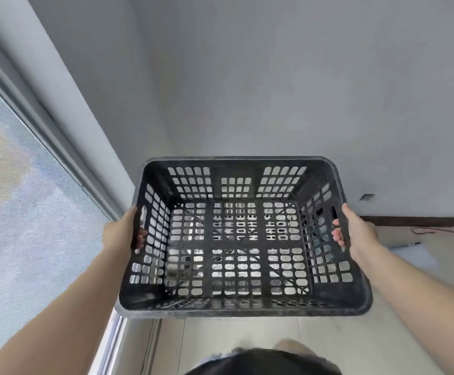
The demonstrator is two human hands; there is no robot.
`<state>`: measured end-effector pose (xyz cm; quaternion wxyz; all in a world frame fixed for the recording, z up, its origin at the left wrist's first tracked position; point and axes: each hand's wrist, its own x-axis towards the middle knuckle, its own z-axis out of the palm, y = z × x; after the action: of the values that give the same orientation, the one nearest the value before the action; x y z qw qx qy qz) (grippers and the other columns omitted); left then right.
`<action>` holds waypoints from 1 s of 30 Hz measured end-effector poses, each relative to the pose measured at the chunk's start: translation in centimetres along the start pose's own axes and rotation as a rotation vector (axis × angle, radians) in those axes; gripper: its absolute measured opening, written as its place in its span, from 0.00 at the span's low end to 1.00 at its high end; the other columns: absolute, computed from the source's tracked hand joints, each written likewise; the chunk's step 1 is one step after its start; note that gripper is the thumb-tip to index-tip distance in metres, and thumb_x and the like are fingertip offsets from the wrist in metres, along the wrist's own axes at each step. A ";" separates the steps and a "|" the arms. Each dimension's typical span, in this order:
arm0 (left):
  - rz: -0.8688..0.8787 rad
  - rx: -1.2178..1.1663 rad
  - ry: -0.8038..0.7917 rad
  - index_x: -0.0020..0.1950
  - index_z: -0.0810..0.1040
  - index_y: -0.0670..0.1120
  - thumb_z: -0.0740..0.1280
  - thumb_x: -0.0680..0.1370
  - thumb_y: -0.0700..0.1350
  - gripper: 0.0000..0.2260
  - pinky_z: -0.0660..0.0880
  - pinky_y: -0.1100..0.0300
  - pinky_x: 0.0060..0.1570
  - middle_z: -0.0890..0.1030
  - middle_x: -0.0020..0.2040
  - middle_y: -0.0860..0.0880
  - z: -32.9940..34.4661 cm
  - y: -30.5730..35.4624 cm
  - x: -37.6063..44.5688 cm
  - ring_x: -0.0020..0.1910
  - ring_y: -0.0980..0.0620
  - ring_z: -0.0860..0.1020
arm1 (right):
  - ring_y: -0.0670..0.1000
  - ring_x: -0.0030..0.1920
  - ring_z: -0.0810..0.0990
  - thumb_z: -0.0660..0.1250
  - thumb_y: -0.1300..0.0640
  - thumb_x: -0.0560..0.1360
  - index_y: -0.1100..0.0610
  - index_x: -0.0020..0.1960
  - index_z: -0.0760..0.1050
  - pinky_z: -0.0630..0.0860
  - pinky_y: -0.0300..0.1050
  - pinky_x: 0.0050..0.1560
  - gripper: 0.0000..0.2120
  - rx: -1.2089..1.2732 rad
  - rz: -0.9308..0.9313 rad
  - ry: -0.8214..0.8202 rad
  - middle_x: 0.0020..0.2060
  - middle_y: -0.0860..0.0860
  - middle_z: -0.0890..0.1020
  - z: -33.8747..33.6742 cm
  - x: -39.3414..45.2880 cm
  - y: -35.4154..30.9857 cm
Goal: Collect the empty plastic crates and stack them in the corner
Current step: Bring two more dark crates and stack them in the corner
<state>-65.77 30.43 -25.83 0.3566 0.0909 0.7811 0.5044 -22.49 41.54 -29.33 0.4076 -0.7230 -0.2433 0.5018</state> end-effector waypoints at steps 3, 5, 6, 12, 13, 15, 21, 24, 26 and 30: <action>-0.014 0.012 -0.011 0.41 0.76 0.38 0.67 0.75 0.54 0.18 0.69 0.62 0.19 0.79 0.33 0.42 2.3 1.7 3.0 0.22 0.50 0.72 | 0.47 0.16 0.69 0.67 0.38 0.73 0.61 0.38 0.76 0.65 0.37 0.19 0.24 -0.011 0.026 0.015 0.25 0.54 0.74 1.8 2.2 -1.7; -0.016 0.026 -0.024 0.39 0.76 0.38 0.67 0.75 0.54 0.18 0.69 0.62 0.20 0.79 0.32 0.42 3.9 2.7 4.8 0.19 0.51 0.72 | 0.47 0.16 0.69 0.67 0.38 0.73 0.61 0.37 0.76 0.64 0.36 0.18 0.24 -0.018 0.031 0.031 0.22 0.53 0.75 2.9 3.9 -2.8; -0.019 0.023 -0.023 0.39 0.76 0.38 0.67 0.75 0.53 0.18 0.69 0.63 0.19 0.78 0.31 0.42 4.8 3.1 5.7 0.17 0.51 0.71 | 0.47 0.17 0.70 0.67 0.38 0.73 0.61 0.37 0.76 0.64 0.37 0.19 0.24 -0.017 0.030 0.038 0.21 0.53 0.74 3.5 4.8 -3.4; -0.109 0.023 -0.043 0.39 0.75 0.39 0.68 0.72 0.55 0.18 0.68 0.62 0.21 0.75 0.28 0.42 9.9 5.1 11.5 0.16 0.49 0.68 | 0.48 0.17 0.70 0.66 0.37 0.73 0.61 0.39 0.77 0.64 0.33 0.19 0.25 -0.046 0.076 0.031 0.18 0.52 0.74 6.8 11.2 -6.0; -0.120 0.026 -0.042 0.39 0.75 0.38 0.68 0.72 0.54 0.18 0.68 0.61 0.22 0.75 0.28 0.42 10.8 5.3 12.4 0.17 0.49 0.68 | 0.48 0.17 0.70 0.66 0.37 0.73 0.61 0.40 0.77 0.64 0.33 0.19 0.25 -0.053 0.085 0.023 0.19 0.52 0.74 7.3 12.4 -6.4; -0.126 0.030 -0.031 0.39 0.76 0.37 0.69 0.73 0.53 0.18 0.67 0.61 0.23 0.75 0.28 0.41 12.4 5.7 13.7 0.19 0.48 0.68 | 0.48 0.18 0.70 0.66 0.37 0.73 0.61 0.41 0.77 0.64 0.33 0.18 0.25 -0.067 0.105 0.013 0.22 0.53 0.75 8.3 14.6 -7.0; -0.170 0.079 -0.010 0.39 0.76 0.38 0.68 0.75 0.52 0.17 0.67 0.60 0.24 0.75 0.30 0.41 16.3 6.2 17.2 0.22 0.48 0.67 | 0.47 0.17 0.70 0.66 0.38 0.74 0.61 0.41 0.76 0.65 0.33 0.16 0.24 -0.118 0.162 -0.004 0.24 0.54 0.75 11.0 19.8 -8.7; -0.202 0.099 -0.006 0.38 0.76 0.38 0.67 0.75 0.52 0.17 0.67 0.59 0.25 0.75 0.30 0.42 17.7 6.3 18.8 0.22 0.48 0.68 | 0.47 0.17 0.70 0.66 0.38 0.74 0.61 0.41 0.76 0.64 0.33 0.17 0.24 -0.130 0.203 -0.014 0.27 0.54 0.74 11.9 21.8 -8.9; -0.221 0.113 0.000 0.38 0.76 0.38 0.67 0.76 0.52 0.17 0.68 0.59 0.25 0.75 0.30 0.42 18.4 6.2 19.8 0.23 0.47 0.68 | 0.47 0.18 0.70 0.65 0.37 0.73 0.61 0.42 0.76 0.64 0.33 0.18 0.25 -0.134 0.227 -0.024 0.27 0.54 0.74 12.4 22.8 -8.6; -0.252 0.148 0.019 0.39 0.77 0.38 0.67 0.76 0.52 0.17 0.69 0.58 0.26 0.76 0.31 0.42 19.5 5.6 21.5 0.24 0.47 0.69 | 0.49 0.18 0.70 0.66 0.39 0.74 0.62 0.41 0.76 0.65 0.36 0.20 0.24 -0.172 0.220 -0.002 0.19 0.53 0.74 13.3 23.7 -7.9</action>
<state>-70.01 57.96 -35.63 0.4021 0.0135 0.8247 0.3976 -25.33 68.46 -37.45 0.2865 -0.7772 -0.2051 0.5214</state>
